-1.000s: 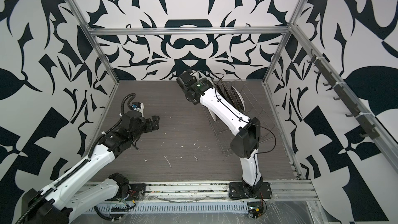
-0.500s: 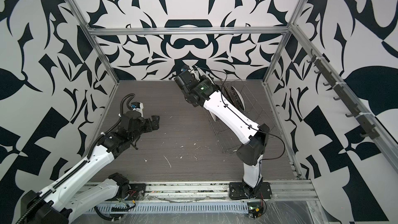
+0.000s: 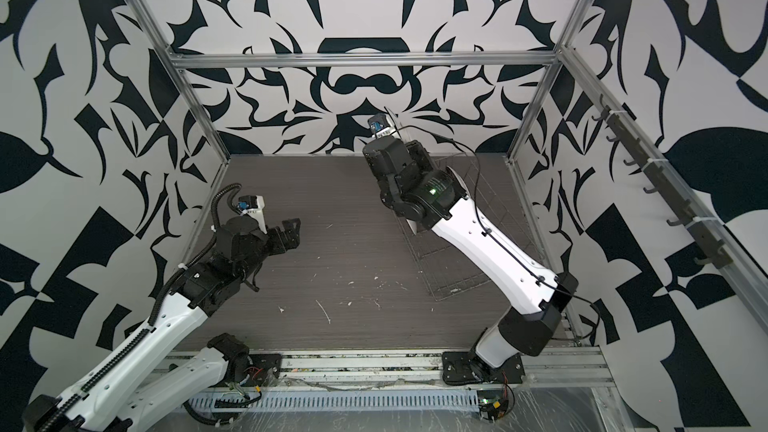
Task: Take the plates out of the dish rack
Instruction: 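Lift the square white plate up out of the rack with the right gripper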
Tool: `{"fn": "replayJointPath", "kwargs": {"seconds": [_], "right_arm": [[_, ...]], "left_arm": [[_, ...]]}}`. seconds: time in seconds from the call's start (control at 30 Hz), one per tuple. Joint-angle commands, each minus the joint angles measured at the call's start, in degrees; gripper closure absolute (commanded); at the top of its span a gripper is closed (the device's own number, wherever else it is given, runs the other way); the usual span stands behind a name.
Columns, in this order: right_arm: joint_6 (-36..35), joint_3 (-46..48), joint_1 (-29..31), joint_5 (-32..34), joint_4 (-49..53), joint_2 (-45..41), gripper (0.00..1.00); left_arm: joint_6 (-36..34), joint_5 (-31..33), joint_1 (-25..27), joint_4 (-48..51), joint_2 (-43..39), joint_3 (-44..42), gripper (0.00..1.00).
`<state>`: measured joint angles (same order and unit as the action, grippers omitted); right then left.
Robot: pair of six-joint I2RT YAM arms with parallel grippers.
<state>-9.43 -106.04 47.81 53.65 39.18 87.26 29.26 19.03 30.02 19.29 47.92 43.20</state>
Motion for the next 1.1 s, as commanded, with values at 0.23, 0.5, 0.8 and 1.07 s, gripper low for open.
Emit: {"fn": "replayJointPath", "kwargs": {"seconds": [0.23, 0.5, 0.8, 1.07], "right_arm": [[3.8, 9.5, 0.8, -2.0, -26.6, -12.1, 1.00], [9.6, 19.5, 0.8, -9.6, -40.2, -18.4, 1.00], [14.5, 27.4, 0.8, -13.8, -52.0, -21.0, 1.00], [22.3, 33.9, 0.7, -15.2, -60.2, -21.5, 1.00]], "left_arm": [[1.4, 1.4, 0.2, 2.4, -0.2, 2.4, 0.01], [2.1, 1.5, 0.2, 2.9, -1.7, 1.7, 0.01], [2.7, 0.8, 0.2, 1.8, -2.1, 0.8, 0.01], [5.3, -1.4, 0.2, -2.6, -2.4, -1.1, 0.01]]}}
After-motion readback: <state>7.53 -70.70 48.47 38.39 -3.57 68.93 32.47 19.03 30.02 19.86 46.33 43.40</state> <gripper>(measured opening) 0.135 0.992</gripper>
